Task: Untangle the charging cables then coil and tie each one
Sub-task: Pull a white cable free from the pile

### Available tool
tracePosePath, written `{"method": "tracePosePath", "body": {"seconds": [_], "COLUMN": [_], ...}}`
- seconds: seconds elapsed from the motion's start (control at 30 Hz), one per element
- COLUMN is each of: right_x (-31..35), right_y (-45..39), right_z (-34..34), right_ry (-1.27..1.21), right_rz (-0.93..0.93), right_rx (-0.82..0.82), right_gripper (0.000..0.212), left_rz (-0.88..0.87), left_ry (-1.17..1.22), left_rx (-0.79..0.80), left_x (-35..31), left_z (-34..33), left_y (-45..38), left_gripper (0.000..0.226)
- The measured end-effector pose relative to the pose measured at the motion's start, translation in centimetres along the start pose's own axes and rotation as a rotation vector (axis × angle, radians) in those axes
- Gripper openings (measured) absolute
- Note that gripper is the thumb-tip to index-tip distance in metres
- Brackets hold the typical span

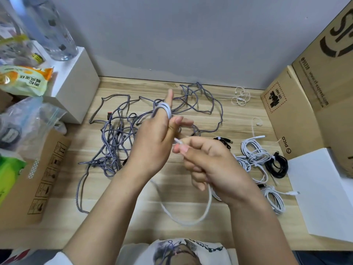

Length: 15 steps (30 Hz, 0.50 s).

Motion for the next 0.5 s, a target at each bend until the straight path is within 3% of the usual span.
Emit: {"method": "tracePosePath", "body": {"seconds": [0.1, 0.2, 0.27, 0.4, 0.5], "right_x": [0.5, 0.8, 1.1, 2.0, 2.2], "right_y": [0.7, 0.5, 0.5, 0.6, 0.6], "right_z": [-0.2, 0.3, 0.4, 0.6, 1.4], "right_ry": [-0.338, -0.351, -0.214, 0.111, 0.181], "right_rz": [-0.15, -0.142, -0.04, 0.296, 0.402], "right_rx": [0.143, 0.153, 0.086, -0.07, -0.187], "right_gripper": [0.013, 0.012, 0.012, 0.022, 0.017], "left_rz": [-0.064, -0.026, 0.033, 0.046, 0.072], "left_ry": [0.014, 0.116, 0.279, 0.451, 0.64], "left_rx": [-0.09, -0.07, 0.032, 0.372, 0.616], "left_x": [0.6, 0.7, 0.6, 0.4, 0.5], "left_z": [-0.1, -0.2, -0.3, -0.5, -0.2], "left_y": [-0.1, -0.1, 0.1, 0.9, 1.4], "left_gripper": [0.054, 0.037, 0.027, 0.052, 0.05]}}
Point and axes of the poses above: each hand's wrist, its own y-axis away from the middle knuckle, its own z-axis out of the back of the hand, x = y × z, the point moved 2 cm from there along -y, towards the middle knuckle, and after that the axes turned 12 degrees about -y, right-handed, at the moved point
